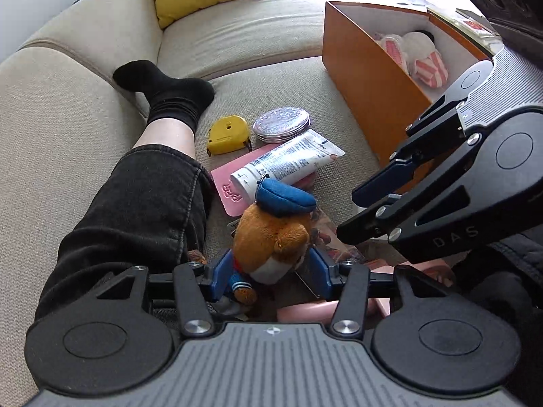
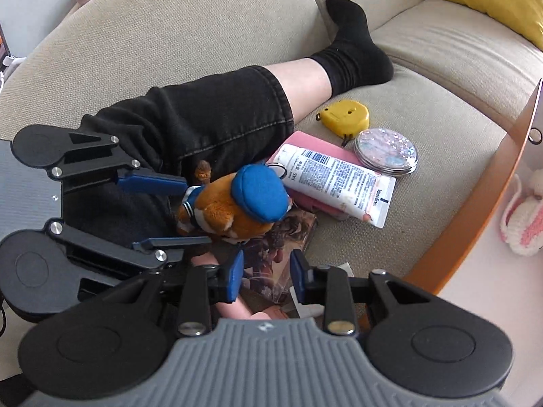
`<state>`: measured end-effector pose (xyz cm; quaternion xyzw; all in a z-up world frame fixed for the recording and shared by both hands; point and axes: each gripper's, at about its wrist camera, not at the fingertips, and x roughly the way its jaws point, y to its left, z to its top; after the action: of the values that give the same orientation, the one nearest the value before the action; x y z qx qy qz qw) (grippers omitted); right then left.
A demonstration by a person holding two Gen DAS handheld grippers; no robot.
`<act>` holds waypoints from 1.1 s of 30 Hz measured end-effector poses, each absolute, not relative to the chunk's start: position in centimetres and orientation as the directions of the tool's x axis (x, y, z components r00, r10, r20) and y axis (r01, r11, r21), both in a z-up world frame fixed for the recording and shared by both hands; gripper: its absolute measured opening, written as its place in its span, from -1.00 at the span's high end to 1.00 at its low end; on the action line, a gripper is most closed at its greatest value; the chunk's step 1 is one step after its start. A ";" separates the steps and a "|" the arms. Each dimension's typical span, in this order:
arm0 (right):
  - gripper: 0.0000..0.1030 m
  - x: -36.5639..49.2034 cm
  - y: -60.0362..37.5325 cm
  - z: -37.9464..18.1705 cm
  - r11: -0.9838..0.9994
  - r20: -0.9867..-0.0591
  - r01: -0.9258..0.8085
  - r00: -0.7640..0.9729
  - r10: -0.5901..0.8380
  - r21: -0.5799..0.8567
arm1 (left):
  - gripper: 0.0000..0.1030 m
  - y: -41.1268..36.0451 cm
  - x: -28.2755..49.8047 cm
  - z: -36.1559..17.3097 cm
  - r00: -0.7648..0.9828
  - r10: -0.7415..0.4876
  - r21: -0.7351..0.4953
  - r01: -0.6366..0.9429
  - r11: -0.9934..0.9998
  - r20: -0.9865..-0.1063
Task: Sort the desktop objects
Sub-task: 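Grasp the red panda keychain with the left tool while the right tool grasps the photo card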
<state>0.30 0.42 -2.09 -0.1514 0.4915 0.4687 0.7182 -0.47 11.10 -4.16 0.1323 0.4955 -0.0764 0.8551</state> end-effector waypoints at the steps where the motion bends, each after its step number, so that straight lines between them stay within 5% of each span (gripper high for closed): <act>1: 0.36 0.4 0.6 -2.3 0.518 -0.851 -0.821 0.080 0.519 0.239 | -0.18 11.2 0.0 -4.6 0.489 -0.002 0.152 0.276 0.949 -0.872; 8: 0.37 1.2 1.7 -3.1 0.543 -0.871 -0.817 0.113 0.478 0.192 | -0.23 11.0 2.3 -6.8 0.438 -0.017 0.135 0.313 0.940 -0.899; 17: 0.35 3.6 2.7 -4.1 0.581 -0.885 -0.768 0.042 0.463 0.268 | -0.01 14.1 1.8 -5.8 0.464 -0.077 0.011 0.184 0.983 -0.882; 25: 0.17 4.0 4.8 -7.2 0.633 -0.928 -0.718 -0.048 0.368 0.289 | 0.03 18.6 -1.0 -3.4 0.554 -0.173 -0.200 0.012 0.980 -0.814; 29: -0.21 4.4 5.1 -8.8 0.662 -0.916 -0.659 -0.108 0.386 0.357 | 0.04 19.6 -1.6 -3.0 0.589 -0.199 -0.258 -0.017 0.966 -0.783; 33: -0.23 4.2 5.5 -8.9 0.671 -0.918 -0.655 -0.092 0.386 0.348 | 0.04 19.9 -1.8 -2.9 0.603 -0.209 -0.278 -0.022 0.960 -0.770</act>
<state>4.23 5.50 -8.89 -0.1072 0.6269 0.3912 0.6651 -1.76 19.88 -2.92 -0.1305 0.4422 -0.0528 0.8858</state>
